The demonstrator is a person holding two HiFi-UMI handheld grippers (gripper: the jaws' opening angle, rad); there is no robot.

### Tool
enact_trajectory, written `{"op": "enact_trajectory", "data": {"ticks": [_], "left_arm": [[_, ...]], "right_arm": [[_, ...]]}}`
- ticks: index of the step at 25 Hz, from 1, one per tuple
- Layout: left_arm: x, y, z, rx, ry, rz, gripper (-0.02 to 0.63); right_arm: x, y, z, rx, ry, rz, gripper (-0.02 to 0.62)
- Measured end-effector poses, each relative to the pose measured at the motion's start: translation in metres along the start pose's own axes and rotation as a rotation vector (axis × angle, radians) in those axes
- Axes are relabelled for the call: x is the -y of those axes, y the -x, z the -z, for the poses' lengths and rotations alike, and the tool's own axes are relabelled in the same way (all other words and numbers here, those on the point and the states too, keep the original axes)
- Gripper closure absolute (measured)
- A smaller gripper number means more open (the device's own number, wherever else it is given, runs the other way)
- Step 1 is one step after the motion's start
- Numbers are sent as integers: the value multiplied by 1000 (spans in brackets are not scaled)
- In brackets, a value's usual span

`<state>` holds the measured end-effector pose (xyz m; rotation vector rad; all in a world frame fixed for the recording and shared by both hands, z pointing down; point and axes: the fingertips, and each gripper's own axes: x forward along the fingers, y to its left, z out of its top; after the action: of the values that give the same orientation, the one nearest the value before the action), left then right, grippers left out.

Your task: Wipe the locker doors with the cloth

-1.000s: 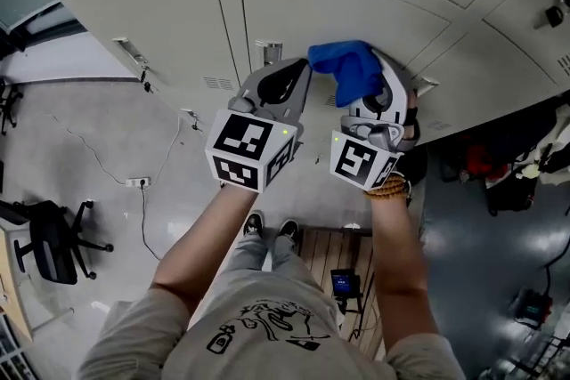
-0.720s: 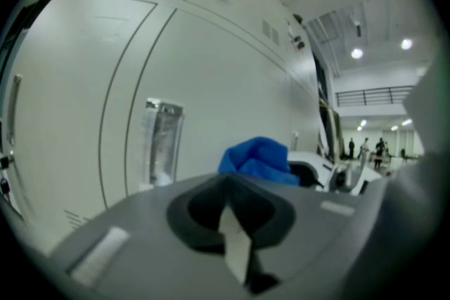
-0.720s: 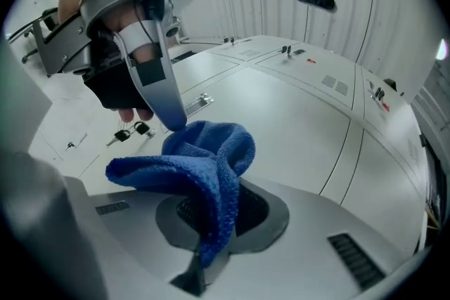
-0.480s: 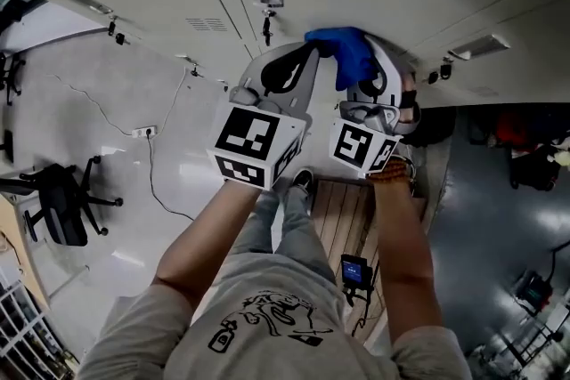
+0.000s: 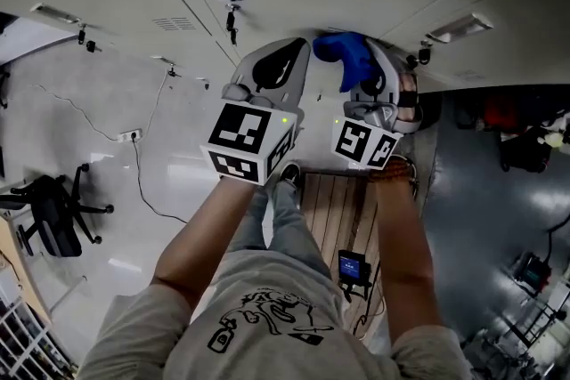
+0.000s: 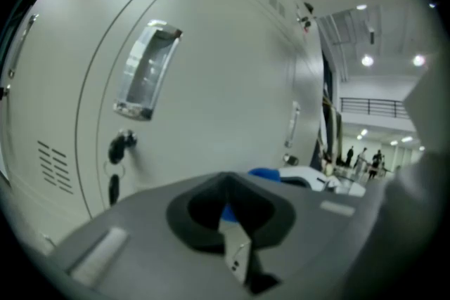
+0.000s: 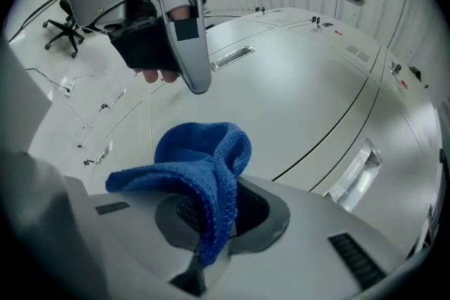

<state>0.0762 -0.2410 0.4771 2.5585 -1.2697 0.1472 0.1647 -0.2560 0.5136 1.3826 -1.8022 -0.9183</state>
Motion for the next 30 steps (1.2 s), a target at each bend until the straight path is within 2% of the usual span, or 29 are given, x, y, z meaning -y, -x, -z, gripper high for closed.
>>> {"op": "enact_trajectory", "data": {"ticks": [3,9,18,22,27,30], "left_arm": [[12,0,-24,27,-9,15,604],[21,15,-85,94,-49,21,604],[31,45,-175,215,-139,40,604],[36,59,-214,272,-183,46,604],[40,72,-237,303,-220,50,604],[38,77,-235,292,-226,50,604]], "right_arm": [[19,3,-10,4,24,3,565],[80,13,-56,21,-11,86,565],[199,24,-144,111,-43,275,565],[243,31,-176,154,-46,332,565],[264,35,-190,174,-98,347,565],[261,36,-189,186,-218,295,565]]}}
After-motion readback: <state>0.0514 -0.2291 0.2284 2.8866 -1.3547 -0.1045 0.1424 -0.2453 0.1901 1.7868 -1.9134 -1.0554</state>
